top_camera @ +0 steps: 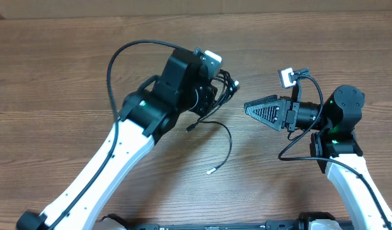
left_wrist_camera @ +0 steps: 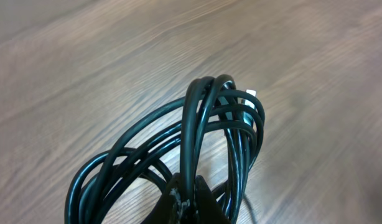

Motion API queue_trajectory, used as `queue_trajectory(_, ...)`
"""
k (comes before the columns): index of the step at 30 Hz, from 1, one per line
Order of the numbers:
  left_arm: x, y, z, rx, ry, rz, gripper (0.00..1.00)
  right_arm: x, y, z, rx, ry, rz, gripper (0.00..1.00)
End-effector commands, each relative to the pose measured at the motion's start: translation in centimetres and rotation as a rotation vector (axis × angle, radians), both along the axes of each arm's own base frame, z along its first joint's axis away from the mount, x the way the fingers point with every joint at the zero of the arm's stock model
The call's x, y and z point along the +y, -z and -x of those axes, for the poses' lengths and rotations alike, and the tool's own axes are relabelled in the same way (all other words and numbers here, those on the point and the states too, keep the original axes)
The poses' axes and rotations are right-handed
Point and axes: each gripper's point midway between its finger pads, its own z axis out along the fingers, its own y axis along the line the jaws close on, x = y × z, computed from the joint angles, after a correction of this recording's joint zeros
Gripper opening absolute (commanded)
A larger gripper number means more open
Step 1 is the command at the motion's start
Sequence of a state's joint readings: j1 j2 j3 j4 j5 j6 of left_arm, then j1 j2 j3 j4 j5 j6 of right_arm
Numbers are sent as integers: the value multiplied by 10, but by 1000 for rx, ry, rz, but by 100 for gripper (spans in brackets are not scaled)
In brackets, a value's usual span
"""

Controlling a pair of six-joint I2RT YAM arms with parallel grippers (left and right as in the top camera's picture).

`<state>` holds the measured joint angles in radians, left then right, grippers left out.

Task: Untangle cables

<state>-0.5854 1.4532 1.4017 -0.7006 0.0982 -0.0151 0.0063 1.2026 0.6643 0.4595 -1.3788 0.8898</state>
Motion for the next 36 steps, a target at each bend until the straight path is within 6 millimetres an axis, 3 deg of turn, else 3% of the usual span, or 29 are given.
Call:
queue_trajectory(1,-17,-30,28,-76,206,24,4,-1,-5,-2,-20,10,1,63)
queue_trajectory(3,-27,-31,46,-68,313,38,4,-1,-5,-2,-20,10,1,63)
queue_trajectory(6,-37,-36,56,-55,377,88,4,-1,-5,-2,-20,10,1,63)
queue_trajectory(19,-68,-80,85,-104,593,313,4,-1,-5,-3,-43,11,5,63)
queue_trajectory(23,-68,-92,87,-107,574,353,4,-1,-5,-3,-43,11,5,63)
queue_trajectory(31,-63,-132,113,-194,658,440,4,-2,-5,-7,-43,35,6,63)
queue_trajectory(36,-64,-137,127,-157,710,482,4,-2,-5,-7,-42,37,6,63)
